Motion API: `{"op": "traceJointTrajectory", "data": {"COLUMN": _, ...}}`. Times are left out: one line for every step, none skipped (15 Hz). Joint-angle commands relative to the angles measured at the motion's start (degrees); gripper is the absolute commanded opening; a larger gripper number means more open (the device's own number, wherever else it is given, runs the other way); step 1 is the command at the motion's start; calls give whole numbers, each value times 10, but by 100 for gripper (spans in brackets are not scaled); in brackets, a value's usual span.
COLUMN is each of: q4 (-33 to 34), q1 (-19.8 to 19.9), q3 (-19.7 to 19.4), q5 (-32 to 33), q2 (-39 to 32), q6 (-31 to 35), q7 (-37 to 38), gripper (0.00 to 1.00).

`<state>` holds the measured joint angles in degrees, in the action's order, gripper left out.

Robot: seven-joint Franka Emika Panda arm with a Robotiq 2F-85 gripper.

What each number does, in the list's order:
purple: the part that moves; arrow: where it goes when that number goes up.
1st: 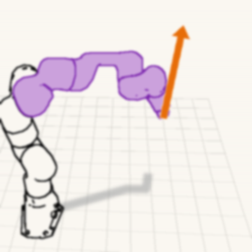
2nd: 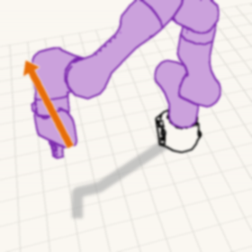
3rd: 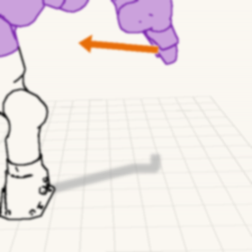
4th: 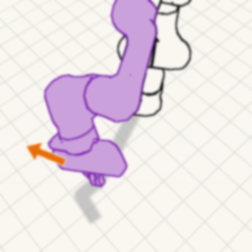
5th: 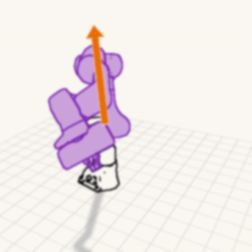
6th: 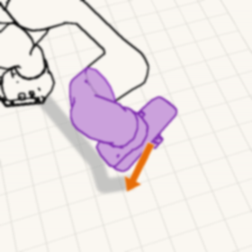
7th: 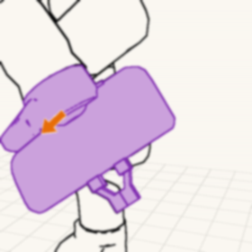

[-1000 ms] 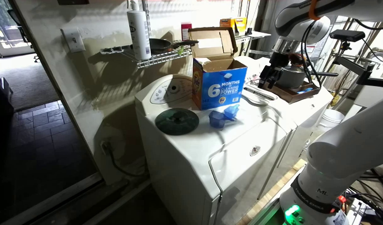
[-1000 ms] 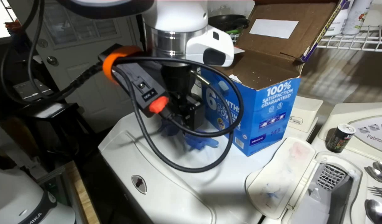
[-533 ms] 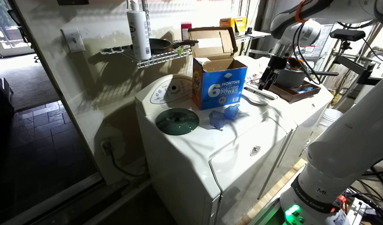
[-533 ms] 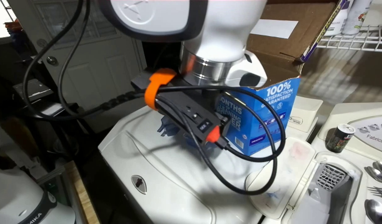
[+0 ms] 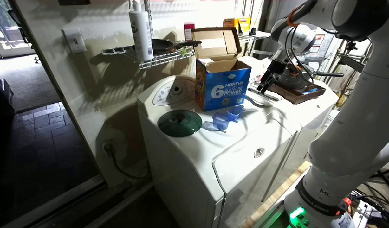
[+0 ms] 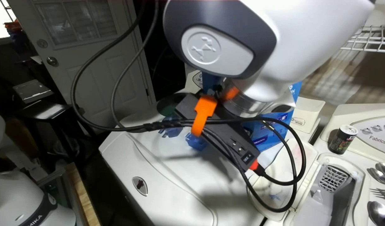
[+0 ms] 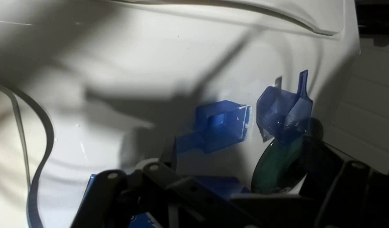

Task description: Pick up the object and place it in the box

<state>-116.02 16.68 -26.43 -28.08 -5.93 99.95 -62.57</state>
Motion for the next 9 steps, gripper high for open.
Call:
{"op": "traceJointTrajectory", "data": {"q4": 73, "q1": 50, "q3": 32, "q5": -56, "q2": -82, "q6": -60, "q7": -2, "gripper": 100}}
{"op": "traceJointTrajectory", "data": {"q4": 84, "q1": 62, "q3": 40, "q5": -69, "q2": -98, "q6": -69, "q7": -5, "gripper": 100}}
{"op": "traceJointTrajectory", "data": {"q4": 97, "q1": 72, "q3": 48, "q5": -77, "q2": -114, "q6": -83, "q7": -1, "gripper": 100}}
{"op": "traceJointTrajectory", "data": {"q4": 110, "q1": 82, "q3": 55, "q5": -84, "q2": -130, "q6": -94, "q7": 0, "gripper": 100}}
{"op": "traceJointTrajectory", "data": {"q4": 120, "q1": 91, "q3": 62, "q5": -88, "q2": -142, "q6": -107, "q7": 5, "gripper": 100}}
{"op": "traceJointTrajectory", "data": {"q4": 129, "q1": 99, "q3": 69, "q5": -91, "q2": -157, "q6": -116, "q7": 2, "gripper": 100}}
{"op": "traceJointTrajectory", "data": {"q4": 139, "q1": 107, "q3": 76, "q5": -96, "q2": -170, "q6": -126, "q7": 1, "gripper": 100}}
{"op": "traceJointTrajectory", "data": {"q4": 148, "q1": 114, "q3": 84, "q5": -102, "q2": -182, "q6": -137, "q7": -1, "gripper": 100}}
{"op": "traceJointTrajectory", "data": {"q4": 155, "q1": 121, "q3": 91, "q5": -107, "q2": -193, "q6": -148, "q7": -2, "gripper": 100}}
